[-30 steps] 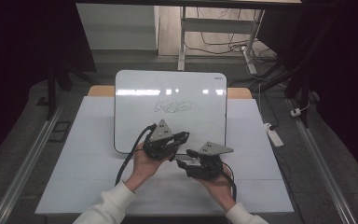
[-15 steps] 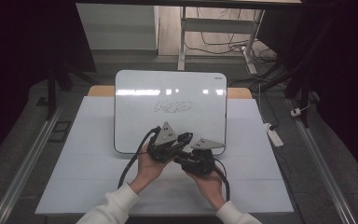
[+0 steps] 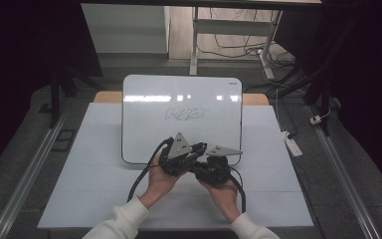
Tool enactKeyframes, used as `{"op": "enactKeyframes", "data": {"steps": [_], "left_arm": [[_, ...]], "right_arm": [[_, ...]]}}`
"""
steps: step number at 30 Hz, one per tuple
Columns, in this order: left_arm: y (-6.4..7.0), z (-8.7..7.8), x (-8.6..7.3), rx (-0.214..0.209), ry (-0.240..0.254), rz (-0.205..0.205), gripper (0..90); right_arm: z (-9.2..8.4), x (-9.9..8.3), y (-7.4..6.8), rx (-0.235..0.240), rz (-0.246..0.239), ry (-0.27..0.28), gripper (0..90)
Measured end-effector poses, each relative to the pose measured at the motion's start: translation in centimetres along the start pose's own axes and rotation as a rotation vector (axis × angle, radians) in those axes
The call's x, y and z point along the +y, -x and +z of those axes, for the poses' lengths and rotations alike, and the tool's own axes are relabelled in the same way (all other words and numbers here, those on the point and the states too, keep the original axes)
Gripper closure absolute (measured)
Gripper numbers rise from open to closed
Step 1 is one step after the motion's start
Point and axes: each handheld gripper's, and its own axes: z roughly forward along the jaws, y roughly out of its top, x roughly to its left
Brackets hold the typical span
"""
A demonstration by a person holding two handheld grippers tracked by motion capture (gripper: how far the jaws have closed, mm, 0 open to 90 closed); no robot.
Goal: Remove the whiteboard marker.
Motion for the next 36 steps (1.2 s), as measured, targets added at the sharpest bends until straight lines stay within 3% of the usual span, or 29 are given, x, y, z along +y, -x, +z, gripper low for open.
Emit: {"op": "enactKeyframes", "data": {"steps": [3,6,9,14,20,26,30,36], "left_arm": [[0.0,0.0,0.0,-0.006,-0.001,-0.004,80.2],[-0.2,-0.1,0.0,-0.038,-0.003,-0.029,76.2],[-0.7,-1.3,0.0,-0.041,0.008,-0.044,55.4],[-2.5,-4.9,-1.4,-0.046,0.008,-0.098,41.7],[-4.3,-9.8,-6.8,-0.013,-0.099,-0.160,38.2],[-5.1,-12.3,-12.1,0.023,-0.222,-0.221,31.7],[-5.5,-13.3,-13.6,0.056,-0.260,-0.219,27.3],[-6.2,-13.8,-14.6,0.072,-0.253,-0.238,22.7]], "right_arm": [[0.0,0.0,0.0,-0.001,0.004,0.004,75.4],[0.0,-0.1,0.2,-0.004,0.013,0.010,77.4],[-0.4,-0.1,0.3,-0.008,-0.002,0.029,77.4],[-1.3,0.3,0.3,-0.024,-0.059,0.079,77.5],[-2.6,0.8,0.8,-0.038,-0.096,0.145,77.5],[-3.3,1.1,1.6,-0.045,-0.115,0.195,77.4],[-3.6,1.3,2.2,-0.054,-0.133,0.217,77.5],[-3.9,1.3,2.9,-0.064,-0.154,0.240,77.4]]}}
